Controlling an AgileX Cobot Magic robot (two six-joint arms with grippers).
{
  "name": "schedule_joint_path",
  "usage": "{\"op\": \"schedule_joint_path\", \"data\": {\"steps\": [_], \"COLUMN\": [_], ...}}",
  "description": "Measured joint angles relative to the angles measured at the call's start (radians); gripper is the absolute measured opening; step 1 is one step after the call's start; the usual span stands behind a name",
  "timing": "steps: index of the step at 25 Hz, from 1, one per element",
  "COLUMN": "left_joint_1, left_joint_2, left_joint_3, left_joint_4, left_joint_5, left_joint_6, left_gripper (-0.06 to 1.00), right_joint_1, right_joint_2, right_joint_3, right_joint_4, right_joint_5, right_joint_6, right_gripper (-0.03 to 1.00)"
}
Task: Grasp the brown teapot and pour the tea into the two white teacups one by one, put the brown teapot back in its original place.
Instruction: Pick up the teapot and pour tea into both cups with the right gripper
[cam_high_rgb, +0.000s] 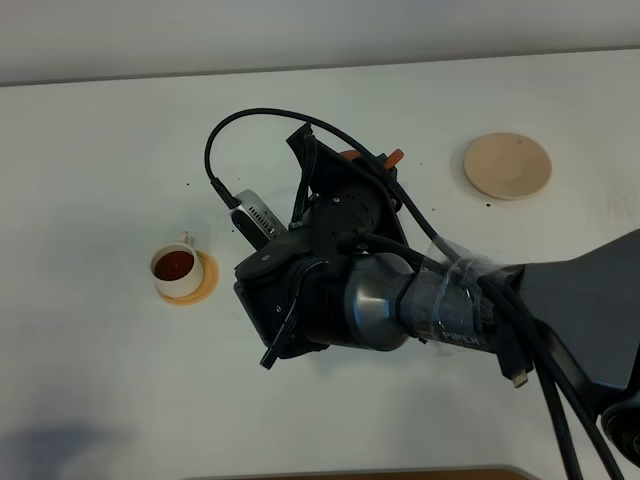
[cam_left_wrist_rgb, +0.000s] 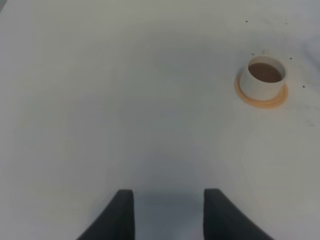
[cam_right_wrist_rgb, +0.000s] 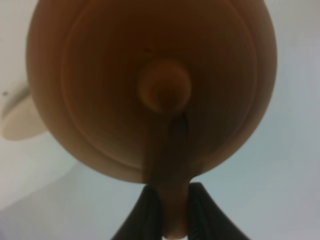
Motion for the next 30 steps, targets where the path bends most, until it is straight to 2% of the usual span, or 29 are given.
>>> {"op": "schedule_joint_path", "data": {"steps": [5, 9, 15, 26, 30], "left_joint_1": [0.000, 0.000, 0.000, 0.000, 0.000], "left_joint_2": [0.000, 0.000, 0.000, 0.000, 0.000], "left_joint_3": [0.000, 0.000, 0.000, 0.000, 0.000], "left_joint_4": [0.000, 0.000, 0.000, 0.000, 0.000], "left_joint_5": [0.000, 0.000, 0.000, 0.000, 0.000], "left_joint_6": [0.000, -0.001, -0.001, -0.001, -0.001], "left_gripper": [0.37, 0.37, 0.37, 0.37, 0.37], "right_joint_1": [0.000, -0.001, -0.051, -0.202, -0.235], "right_joint_2": [0.000, -0.004, -0.077, -0.163, -0.163], "right_joint_3": [-0.002, -0.069, -0.182, -0.192, -0.188], "right_joint_4": [0.056, 0.165, 0.410, 0.883, 0.971], "right_joint_5": [0.000, 0.002, 0.001, 0.012, 0.015], "right_joint_6": [0.081, 0.150, 0.187, 0.230, 0.227], "right_gripper": [0.13, 0.13, 0.13, 0.13, 0.13]}}
